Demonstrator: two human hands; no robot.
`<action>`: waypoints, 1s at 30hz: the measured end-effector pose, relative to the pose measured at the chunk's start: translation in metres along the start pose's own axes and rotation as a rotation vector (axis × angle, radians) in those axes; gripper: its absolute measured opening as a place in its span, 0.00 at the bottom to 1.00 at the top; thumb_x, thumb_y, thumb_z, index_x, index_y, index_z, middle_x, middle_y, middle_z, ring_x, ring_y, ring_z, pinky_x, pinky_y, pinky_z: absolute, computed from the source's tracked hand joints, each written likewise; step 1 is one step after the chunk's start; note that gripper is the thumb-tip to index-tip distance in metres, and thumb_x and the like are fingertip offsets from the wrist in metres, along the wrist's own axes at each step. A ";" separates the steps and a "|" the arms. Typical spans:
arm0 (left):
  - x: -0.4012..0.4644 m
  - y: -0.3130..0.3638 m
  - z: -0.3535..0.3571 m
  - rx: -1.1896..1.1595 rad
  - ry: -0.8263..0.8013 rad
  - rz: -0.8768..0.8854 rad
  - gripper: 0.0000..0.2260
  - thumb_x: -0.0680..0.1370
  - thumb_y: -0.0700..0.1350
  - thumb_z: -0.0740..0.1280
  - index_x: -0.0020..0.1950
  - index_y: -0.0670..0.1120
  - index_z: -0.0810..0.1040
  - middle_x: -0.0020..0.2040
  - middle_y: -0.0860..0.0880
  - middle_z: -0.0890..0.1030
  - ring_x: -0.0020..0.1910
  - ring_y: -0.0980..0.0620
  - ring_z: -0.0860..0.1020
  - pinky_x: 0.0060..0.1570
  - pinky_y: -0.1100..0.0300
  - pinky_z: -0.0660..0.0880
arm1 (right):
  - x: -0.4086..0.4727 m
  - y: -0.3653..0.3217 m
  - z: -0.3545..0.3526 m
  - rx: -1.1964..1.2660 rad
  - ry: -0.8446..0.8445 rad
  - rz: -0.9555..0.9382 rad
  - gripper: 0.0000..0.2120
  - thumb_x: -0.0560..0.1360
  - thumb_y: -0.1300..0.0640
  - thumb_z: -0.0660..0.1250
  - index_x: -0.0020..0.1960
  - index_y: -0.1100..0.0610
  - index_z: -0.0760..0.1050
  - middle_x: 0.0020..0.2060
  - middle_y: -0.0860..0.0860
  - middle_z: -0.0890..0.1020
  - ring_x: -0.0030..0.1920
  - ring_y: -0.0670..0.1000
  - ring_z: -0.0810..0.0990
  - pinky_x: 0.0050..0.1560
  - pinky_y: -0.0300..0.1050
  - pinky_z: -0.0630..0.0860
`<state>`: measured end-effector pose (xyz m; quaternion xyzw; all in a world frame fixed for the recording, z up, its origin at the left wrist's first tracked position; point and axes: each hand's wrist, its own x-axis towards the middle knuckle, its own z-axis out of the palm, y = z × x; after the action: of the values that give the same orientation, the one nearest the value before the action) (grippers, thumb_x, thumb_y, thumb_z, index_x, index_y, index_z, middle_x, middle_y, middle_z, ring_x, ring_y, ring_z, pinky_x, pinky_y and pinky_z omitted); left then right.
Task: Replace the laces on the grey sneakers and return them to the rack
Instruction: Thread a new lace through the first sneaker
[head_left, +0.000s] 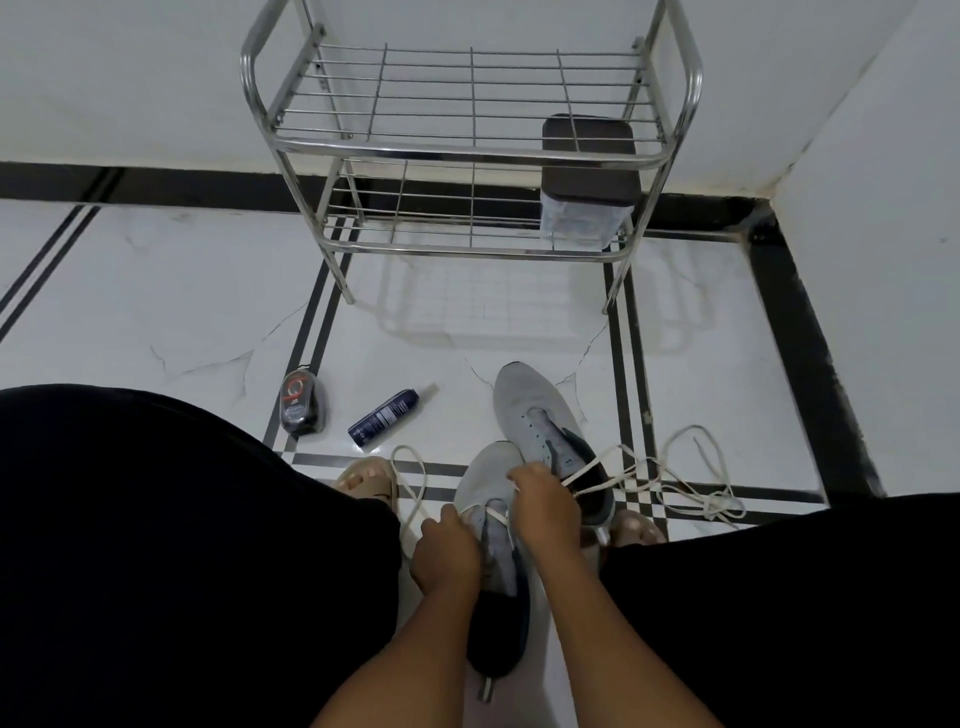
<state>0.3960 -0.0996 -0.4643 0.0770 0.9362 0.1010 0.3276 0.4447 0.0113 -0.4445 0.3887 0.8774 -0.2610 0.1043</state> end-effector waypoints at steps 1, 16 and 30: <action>0.003 -0.001 -0.004 0.016 0.022 0.013 0.15 0.82 0.53 0.51 0.62 0.49 0.70 0.60 0.45 0.76 0.60 0.45 0.75 0.54 0.53 0.72 | 0.000 0.003 0.007 -0.041 -0.054 0.015 0.10 0.79 0.54 0.60 0.56 0.54 0.77 0.57 0.54 0.76 0.55 0.57 0.78 0.49 0.48 0.75; 0.020 0.010 0.004 0.054 0.025 0.016 0.13 0.81 0.48 0.54 0.58 0.44 0.74 0.57 0.45 0.80 0.57 0.44 0.78 0.51 0.55 0.73 | -0.004 0.015 0.031 0.100 0.024 0.327 0.12 0.76 0.47 0.65 0.52 0.55 0.74 0.50 0.55 0.81 0.52 0.59 0.80 0.46 0.48 0.75; 0.003 0.007 0.013 -0.190 0.036 -0.053 0.16 0.78 0.57 0.58 0.57 0.46 0.65 0.52 0.45 0.80 0.51 0.42 0.79 0.45 0.54 0.71 | -0.005 0.011 0.028 0.434 0.018 0.404 0.05 0.76 0.58 0.63 0.51 0.57 0.72 0.48 0.59 0.81 0.50 0.60 0.79 0.44 0.48 0.72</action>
<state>0.4020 -0.0901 -0.4740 0.0190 0.9299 0.1823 0.3189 0.4559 -0.0008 -0.4706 0.5712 0.7068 -0.4128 0.0608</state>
